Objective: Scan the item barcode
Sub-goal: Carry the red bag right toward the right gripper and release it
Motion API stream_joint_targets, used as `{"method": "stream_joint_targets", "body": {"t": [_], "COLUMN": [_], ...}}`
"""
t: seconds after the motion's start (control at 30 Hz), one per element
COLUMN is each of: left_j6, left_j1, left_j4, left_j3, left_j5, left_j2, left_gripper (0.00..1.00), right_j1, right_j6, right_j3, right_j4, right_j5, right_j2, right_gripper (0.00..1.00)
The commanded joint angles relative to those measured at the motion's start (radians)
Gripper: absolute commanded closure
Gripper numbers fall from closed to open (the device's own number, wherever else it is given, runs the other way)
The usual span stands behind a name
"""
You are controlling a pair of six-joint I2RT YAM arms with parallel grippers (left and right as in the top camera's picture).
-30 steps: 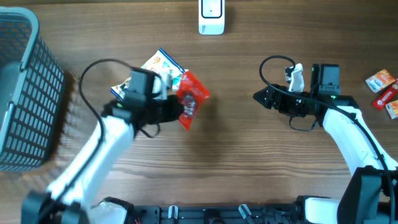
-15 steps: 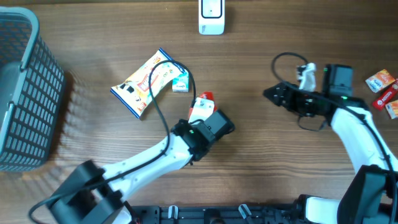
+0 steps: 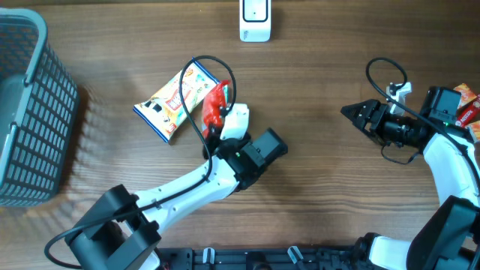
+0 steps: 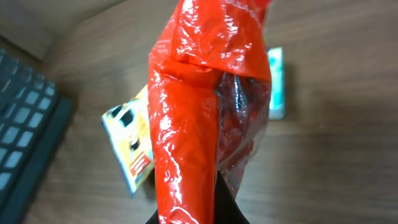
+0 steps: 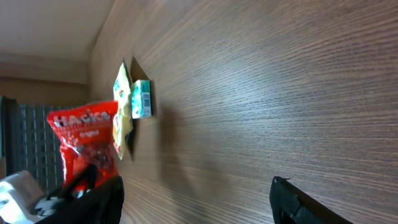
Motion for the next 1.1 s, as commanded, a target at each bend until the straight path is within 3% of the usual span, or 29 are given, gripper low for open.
{"method": "stream_joint_targets", "body": {"t": [0.0, 0.07, 0.27, 0.5, 0.63, 0.7, 0.77, 0.8, 0.87, 1.07], "left_j6": [0.048, 0.031, 0.007, 0.108, 0.108, 0.114, 0.117, 0.116, 0.117, 0.105], "left_j1": [-0.02, -0.025, -0.029, -0.111, -0.194, -0.229, -0.242, -0.242, -0.234, -0.212], "left_j4": [0.05, 0.068, 0.068, 0.058, 0.062, 0.069, 0.064, 0.058, 0.043, 0.017], "left_j3": [0.024, 0.024, 0.024, 0.062, 0.122, 0.138, 0.139, 0.139, 0.139, 0.145], "left_j5": [0.222, 0.266, 0.201, 0.133, 0.281, 0.335, 0.307, 0.312, 0.332, 0.379], "left_j2": [0.018, 0.058, 0.196, 0.215, 0.215, 0.215, 0.213, 0.213, 0.211, 0.174], "left_gripper": [0.96, 0.96, 0.96, 0.95, 0.92, 0.79, 0.21, 0.07, 0.0, 0.0], "right_j1": [-0.001, -0.001, -0.001, -0.001, -0.001, -0.001, -0.001, -0.001, -0.001, -0.001], "right_j6": [-0.031, -0.032, -0.032, -0.031, -0.032, -0.031, -0.032, -0.032, -0.031, -0.031], "right_j3": [0.027, 0.027, 0.027, 0.027, 0.027, 0.027, 0.027, 0.027, 0.027, 0.027], "right_j4": [0.002, -0.004, -0.009, -0.012, -0.012, -0.013, -0.012, -0.012, -0.013, -0.015], "right_j5": [-0.031, -0.031, -0.035, -0.035, -0.035, -0.035, -0.035, -0.035, -0.035, -0.044], "right_j2": [-0.013, -0.013, -0.013, -0.013, -0.013, -0.013, -0.013, -0.013, -0.013, -0.013], "right_gripper": [0.25, 0.25, 0.24, 0.24, 0.24, 0.23, 0.17, 0.13, 0.13, 0.12]}}
